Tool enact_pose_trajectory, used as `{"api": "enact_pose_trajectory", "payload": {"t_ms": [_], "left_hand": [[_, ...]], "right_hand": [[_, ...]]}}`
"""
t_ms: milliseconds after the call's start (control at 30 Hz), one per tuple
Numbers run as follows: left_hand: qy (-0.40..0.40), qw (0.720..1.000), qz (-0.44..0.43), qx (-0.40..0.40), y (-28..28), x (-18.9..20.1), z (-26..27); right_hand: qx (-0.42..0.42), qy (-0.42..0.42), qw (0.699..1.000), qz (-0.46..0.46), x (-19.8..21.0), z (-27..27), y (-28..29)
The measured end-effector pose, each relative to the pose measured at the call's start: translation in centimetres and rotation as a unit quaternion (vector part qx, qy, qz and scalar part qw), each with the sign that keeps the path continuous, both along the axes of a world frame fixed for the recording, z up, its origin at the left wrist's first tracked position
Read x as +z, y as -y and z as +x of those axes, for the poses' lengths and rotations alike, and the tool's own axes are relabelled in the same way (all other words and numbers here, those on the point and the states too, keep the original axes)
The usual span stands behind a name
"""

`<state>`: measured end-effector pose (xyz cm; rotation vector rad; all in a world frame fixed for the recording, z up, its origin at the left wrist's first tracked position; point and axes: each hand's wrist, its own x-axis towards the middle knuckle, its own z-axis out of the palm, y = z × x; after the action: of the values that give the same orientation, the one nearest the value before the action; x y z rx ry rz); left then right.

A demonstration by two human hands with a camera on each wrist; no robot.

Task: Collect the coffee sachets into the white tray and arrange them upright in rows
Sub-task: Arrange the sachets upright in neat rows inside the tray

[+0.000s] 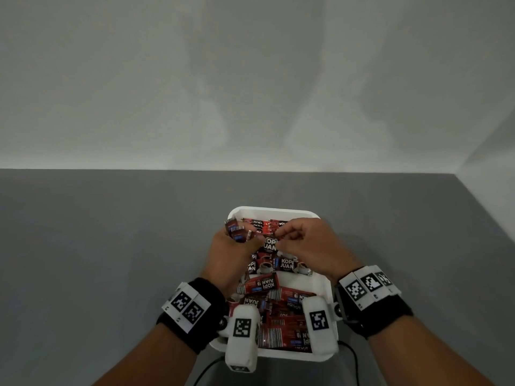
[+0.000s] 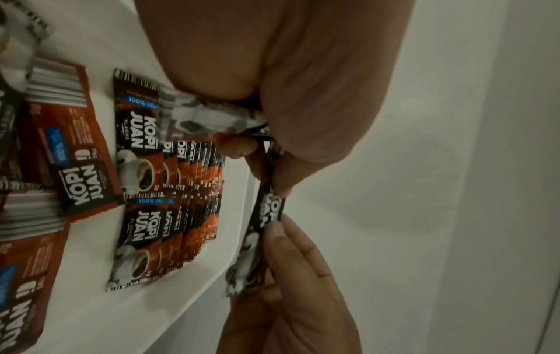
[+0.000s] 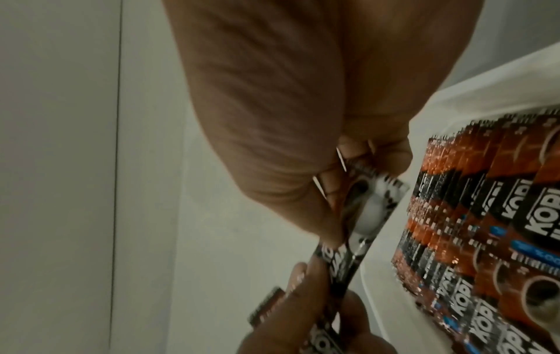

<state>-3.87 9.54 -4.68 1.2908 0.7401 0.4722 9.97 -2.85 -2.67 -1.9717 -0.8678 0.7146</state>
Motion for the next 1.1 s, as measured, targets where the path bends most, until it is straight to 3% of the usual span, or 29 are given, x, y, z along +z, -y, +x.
{"api": "enact_pose_trajectory", "payload": {"t_ms": [100, 233, 333, 433, 533, 667, 867, 1100], "left_hand": [[-0.023, 1.0, 0.016, 0.004, -0.1, -0.5, -0.2], [-0.074, 0.994, 0.062, 0.053, -1.1, -1.8, -0.8], [-0.172, 0.972, 0.159, -0.035, -1.5, -2.1, -1.2], [-0.262, 0.913, 0.264, -0.167, -1.1, -2.4, -1.3], [-0.308, 0.834, 0.357, -0.286, -0.6, -3.3, -1.4], [-0.37, 0.735, 0.433, -0.368, -0.2, -4.2, -1.5], [-0.404, 0.688, 0.437, -0.415, -0.4, -5.5, -1.6], [-0.382, 0.703, 0.449, -0.398, -0.8, -6.3, -1.4]], "right_hand": [[0.045, 0.087, 0.995, -0.038, -0.3, 0.1, -0.4], [0.077, 0.128, 0.983, -0.11, -1.6, 1.0, -0.5], [0.116, 0.197, 0.954, -0.193, -3.0, 1.1, -0.8], [0.145, 0.272, 0.912, -0.269, -4.1, 0.8, -1.3], [0.156, 0.333, 0.873, -0.32, -4.4, 0.5, -1.7], [0.183, 0.362, 0.849, -0.338, -4.4, 0.1, -1.8], [0.171, 0.36, 0.856, -0.33, -4.2, -0.3, -1.6], [0.173, 0.256, 0.917, -0.254, -4.0, -1.0, 0.6]]}}
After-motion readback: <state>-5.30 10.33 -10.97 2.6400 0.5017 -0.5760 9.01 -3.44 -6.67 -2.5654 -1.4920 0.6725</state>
